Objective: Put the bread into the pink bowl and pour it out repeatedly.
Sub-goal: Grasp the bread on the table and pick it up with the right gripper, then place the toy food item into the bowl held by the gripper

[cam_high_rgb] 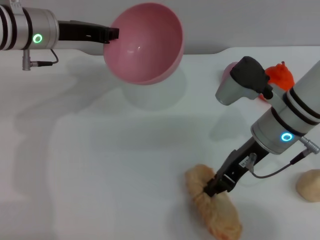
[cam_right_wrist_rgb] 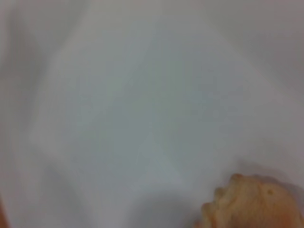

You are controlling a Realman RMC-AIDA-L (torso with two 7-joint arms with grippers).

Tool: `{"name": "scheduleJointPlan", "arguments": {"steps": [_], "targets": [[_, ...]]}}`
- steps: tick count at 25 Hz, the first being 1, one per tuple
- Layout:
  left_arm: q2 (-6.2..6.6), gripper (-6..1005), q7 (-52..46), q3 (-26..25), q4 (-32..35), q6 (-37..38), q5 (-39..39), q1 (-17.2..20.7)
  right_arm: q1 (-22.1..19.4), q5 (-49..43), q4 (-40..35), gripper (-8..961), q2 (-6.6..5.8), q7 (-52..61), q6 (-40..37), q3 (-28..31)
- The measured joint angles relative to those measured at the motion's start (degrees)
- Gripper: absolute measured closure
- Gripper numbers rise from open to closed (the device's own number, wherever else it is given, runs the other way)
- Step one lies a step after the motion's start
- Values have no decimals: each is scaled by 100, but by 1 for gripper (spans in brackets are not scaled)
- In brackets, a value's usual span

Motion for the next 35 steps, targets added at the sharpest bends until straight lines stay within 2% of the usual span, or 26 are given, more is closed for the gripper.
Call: {"name": "scheduleJointPlan", "arguments": {"steps": [8, 15, 19, 26, 31, 35], "targets": [[64, 956, 0, -16, -37, -122, 0, 47, -837, 718, -2002, 875, -6, 36, -617, -611], [78, 956, -7, -51, -114, -236, 147, 58, -1265, 929, -3673, 879, -18, 110, -891, -837], [65, 956, -14, -23, -115, -223, 151, 64, -1310, 933, -4627, 880, -15, 193, -987, -921], [-10, 956, 0, -1, -116, -204, 266, 64, -1242, 938, -5541, 879, -8, 200, -906, -785], [-64, 956, 0, 63, -116, -161, 294, 63, -1201, 942, -6108, 882, -8, 173, -522, -517], [-104, 956, 32, 99, -116, -123, 297, 65, -1202, 946, -6272, 885, -8, 110, 13, -397]]}}
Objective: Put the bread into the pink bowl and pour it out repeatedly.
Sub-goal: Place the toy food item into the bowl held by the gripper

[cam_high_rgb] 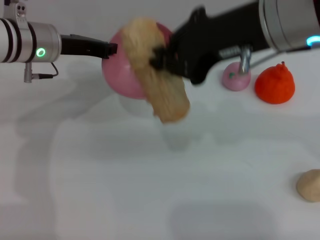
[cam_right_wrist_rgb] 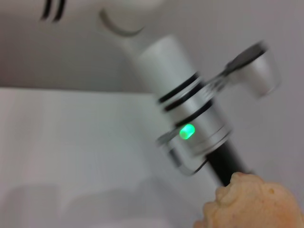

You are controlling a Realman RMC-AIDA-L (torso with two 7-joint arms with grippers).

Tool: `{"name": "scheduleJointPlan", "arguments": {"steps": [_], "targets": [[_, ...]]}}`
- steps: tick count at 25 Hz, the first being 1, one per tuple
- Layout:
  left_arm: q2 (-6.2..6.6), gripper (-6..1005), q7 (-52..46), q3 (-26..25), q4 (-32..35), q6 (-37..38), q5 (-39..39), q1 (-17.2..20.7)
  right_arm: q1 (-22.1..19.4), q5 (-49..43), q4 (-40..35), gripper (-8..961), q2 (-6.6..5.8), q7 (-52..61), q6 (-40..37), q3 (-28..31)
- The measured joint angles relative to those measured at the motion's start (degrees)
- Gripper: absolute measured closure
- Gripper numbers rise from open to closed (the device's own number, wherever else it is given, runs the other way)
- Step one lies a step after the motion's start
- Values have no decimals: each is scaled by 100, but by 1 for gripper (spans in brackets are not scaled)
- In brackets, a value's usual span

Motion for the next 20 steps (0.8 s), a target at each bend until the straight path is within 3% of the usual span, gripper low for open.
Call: {"name": "scheduleJointPlan", "arguments": {"steps": [8, 15, 20], "targets": [[-86, 956, 29, 42, -1, 21, 3, 22, -146, 1, 380, 888, 11, -405, 1264, -76], [-157, 956, 38, 51, 25, 115, 2, 24, -246, 62, 1364, 889, 16, -878, 2326, -183], [-186, 956, 39, 52, 59, 222, 2, 16, -284, 614, 2098, 878, -1, -1428, 2830, -313]]}}
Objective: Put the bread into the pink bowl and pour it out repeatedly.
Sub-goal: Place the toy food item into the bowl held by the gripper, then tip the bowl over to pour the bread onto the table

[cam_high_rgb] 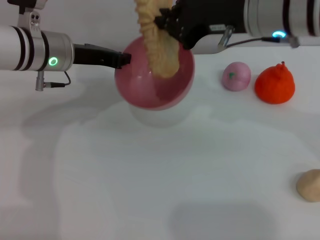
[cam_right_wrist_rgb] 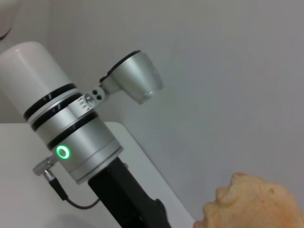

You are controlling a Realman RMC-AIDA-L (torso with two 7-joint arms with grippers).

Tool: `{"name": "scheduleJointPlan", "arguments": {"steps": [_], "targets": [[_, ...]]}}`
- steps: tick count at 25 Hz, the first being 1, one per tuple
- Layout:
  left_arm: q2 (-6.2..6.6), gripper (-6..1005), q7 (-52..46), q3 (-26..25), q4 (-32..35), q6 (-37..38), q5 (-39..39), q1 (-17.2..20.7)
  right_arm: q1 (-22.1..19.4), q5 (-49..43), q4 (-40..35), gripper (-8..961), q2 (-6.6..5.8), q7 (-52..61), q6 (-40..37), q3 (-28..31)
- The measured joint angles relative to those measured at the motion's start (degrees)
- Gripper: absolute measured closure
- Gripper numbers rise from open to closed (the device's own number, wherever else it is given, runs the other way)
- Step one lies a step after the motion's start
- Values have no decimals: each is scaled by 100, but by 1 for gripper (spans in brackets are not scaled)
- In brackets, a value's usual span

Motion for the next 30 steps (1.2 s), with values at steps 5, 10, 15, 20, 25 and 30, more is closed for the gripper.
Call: {"name": "scheduleJointPlan", "arguments": {"steps": [5, 10, 15, 20, 25, 30], "targets": [[-6, 956, 0, 62, 3, 44, 0, -36, 54, 299, 583, 861, -5, -322, 224, -108], [-6, 956, 0, 67, 3, 43, 0, -42, 68, 281, 975, 843, -14, -482, 648, -247], [-1, 956, 0, 71, 3, 42, 0, -62, 76, 281, 1061, 825, -21, -513, 823, -281], [1, 956, 0, 135, -1, 22, 0, -107, 70, 281, 1021, 747, -17, -585, 842, -337], [20, 956, 0, 211, -29, -53, 4, -120, -31, 289, 756, 629, -5, -635, 910, -387], [7, 956, 0, 223, -23, -127, 123, -115, -586, 667, -53, 498, 14, -1033, 1775, -680]]}}
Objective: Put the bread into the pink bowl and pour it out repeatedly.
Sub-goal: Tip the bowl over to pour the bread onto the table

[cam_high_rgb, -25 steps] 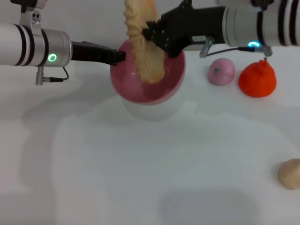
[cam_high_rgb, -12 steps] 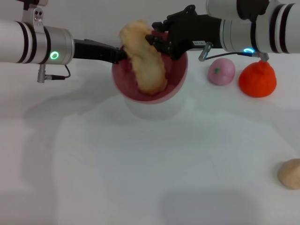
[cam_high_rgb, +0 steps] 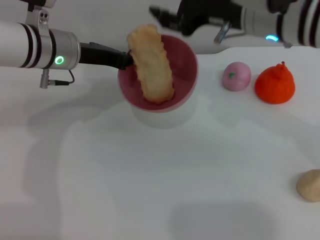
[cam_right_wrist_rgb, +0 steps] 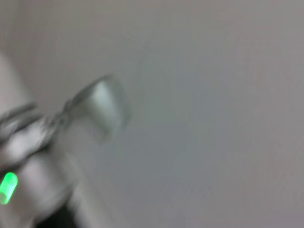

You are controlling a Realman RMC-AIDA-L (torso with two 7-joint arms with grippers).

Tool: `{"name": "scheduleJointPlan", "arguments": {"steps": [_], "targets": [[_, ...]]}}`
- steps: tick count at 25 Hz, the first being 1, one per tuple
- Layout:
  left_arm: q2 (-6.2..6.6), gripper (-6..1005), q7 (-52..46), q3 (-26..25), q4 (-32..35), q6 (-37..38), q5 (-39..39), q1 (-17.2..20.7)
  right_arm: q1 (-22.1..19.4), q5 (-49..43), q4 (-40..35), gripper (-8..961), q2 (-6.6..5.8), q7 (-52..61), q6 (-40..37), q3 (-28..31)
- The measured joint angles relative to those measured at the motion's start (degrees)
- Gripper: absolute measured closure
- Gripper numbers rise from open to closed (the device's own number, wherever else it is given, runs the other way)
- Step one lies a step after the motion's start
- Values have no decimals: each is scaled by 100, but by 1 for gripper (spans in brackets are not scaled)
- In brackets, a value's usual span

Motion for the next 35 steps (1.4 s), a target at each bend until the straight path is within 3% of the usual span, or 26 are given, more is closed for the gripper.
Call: {"name": "scheduleJointPlan", "arguments": {"steps": [3, 7, 11, 14, 16, 19, 26, 32, 35], "targets": [[-13, 956, 0, 5, 6, -52, 75, -2, -424, 857, -422, 413, 29, -781, 680, -219], [-35, 956, 0, 6, 6, -100, 113, -13, -817, 2660, -535, 418, 15, -2021, 1255, -351], [-49, 957, 0, 5, 22, -147, 111, 8, -1063, 4544, -244, 418, 6, -3037, 1219, -115], [-57, 957, 10, 5, 22, -190, 86, 14, -1218, 6177, 320, 418, 1, -3919, 475, 297], [-64, 957, 40, 21, 16, -209, 66, -2, -1292, 7386, 984, 419, -7, -4566, -556, 627], [-85, 957, 57, 123, 17, -295, 10, -9, -1350, 8465, 1899, 419, -26, -5393, -1988, 862], [-107, 957, 63, 1005, 38, -1112, -766, 34, -1560, 8620, 2584, 418, -2, -6030, -2646, 1153], [-127, 957, 66, 2918, 46, -2717, -1312, 35, -1543, 8620, 3028, 418, -23, -6049, -2920, 1389], [-134, 957, 33, 3452, 45, -3229, -1319, 12, -1542, 8613, 3091, 418, -26, -6055, -2944, 1414]]}}
